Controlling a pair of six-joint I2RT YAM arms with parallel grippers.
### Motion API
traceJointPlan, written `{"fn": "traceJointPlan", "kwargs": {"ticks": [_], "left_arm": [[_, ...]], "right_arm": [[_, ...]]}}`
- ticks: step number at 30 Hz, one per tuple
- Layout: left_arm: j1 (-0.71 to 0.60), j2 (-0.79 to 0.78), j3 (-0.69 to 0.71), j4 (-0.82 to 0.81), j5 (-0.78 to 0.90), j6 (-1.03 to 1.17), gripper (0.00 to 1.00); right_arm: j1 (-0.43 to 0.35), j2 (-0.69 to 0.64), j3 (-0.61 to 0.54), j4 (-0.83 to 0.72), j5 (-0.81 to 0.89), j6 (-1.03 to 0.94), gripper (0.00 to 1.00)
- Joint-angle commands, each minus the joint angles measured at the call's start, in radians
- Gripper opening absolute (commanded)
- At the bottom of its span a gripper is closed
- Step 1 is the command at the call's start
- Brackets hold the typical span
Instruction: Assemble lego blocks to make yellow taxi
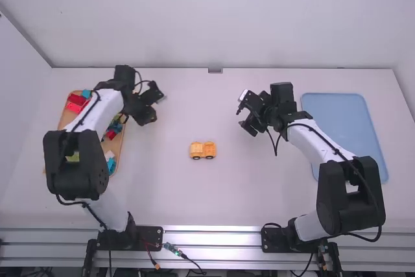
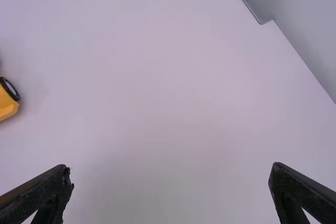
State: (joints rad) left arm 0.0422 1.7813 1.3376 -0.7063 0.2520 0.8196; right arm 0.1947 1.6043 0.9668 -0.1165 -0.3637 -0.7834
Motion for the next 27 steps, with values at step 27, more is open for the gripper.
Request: {"fn": "traceJointPlan", "kwargs": {"ticks": [27], "left_arm": [[-0.666, 0.362, 0.340, -0.075, -0.030, 0.024, 0.02]], "right_arm": [[-0.417, -0.157, -0.037, -0.179, -0.114, 0.036, 0.99]]}}
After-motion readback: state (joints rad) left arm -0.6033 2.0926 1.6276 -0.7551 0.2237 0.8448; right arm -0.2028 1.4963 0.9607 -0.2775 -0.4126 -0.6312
